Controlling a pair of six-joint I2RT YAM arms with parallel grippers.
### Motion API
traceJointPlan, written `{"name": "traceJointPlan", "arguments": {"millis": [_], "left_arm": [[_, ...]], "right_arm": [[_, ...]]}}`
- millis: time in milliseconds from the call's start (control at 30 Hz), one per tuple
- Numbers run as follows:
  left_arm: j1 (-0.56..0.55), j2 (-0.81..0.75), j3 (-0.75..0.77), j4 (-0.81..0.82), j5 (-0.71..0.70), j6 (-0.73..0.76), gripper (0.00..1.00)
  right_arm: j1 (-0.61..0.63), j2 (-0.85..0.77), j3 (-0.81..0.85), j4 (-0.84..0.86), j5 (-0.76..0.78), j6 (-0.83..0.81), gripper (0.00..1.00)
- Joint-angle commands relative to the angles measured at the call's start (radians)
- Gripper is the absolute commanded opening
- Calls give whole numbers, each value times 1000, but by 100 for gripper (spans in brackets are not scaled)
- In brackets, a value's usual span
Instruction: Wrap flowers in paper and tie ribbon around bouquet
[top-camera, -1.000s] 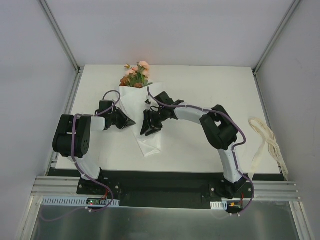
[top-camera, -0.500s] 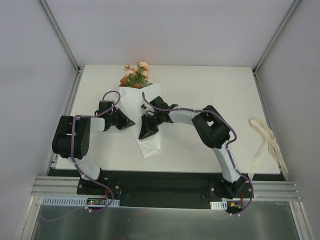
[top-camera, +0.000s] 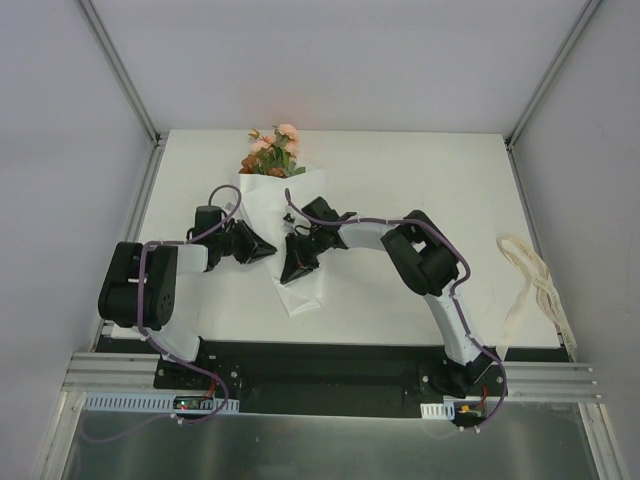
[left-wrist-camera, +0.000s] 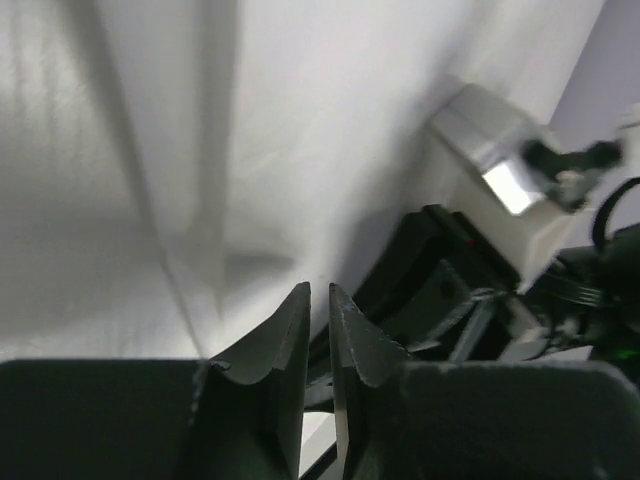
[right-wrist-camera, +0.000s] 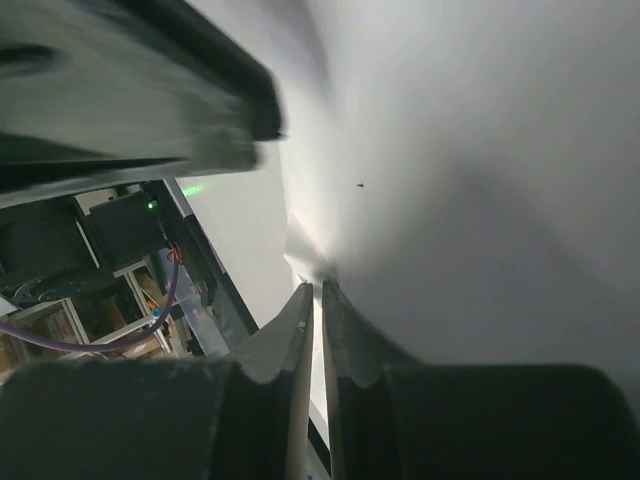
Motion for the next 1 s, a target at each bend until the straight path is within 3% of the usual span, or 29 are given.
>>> {"name": "traceJointPlan", "arguments": {"millis": [0,133,200,367,600,667,733,833,967], "left_arm": [[-8,69,-63,47,6,-10,10],[-6,118,-81,8,-44,11,0],[-5,120,-87,-9,-66,10,0],[-5,106,-97,-32,-81,23,0],[-9,42,-52,-97,-83,77,0],[-25,2,-31,-107,-57,86,19],[-61,-50,-8,-111,-35,85,31],[-133,-124,15,-137,-35,74,34],[-218,-144,34,-141,-32,44,23]], "right_arm": [[-14,-43,-18,-16,35,-71,11],[-23,-63,-15,-50,22,-91,13],[-43,-114,-43,-53,21,-97,14],[-97,-229,-182,-53,15,-135,27],[-118,-243,-325,45,44,-121,20],[-118,-228,-331,74,64,-103,17],[-120,-214,-327,74,71,-98,16],[-120,-223,-334,76,79,-100,16],[-125,-237,-345,71,81,-104,16]]}}
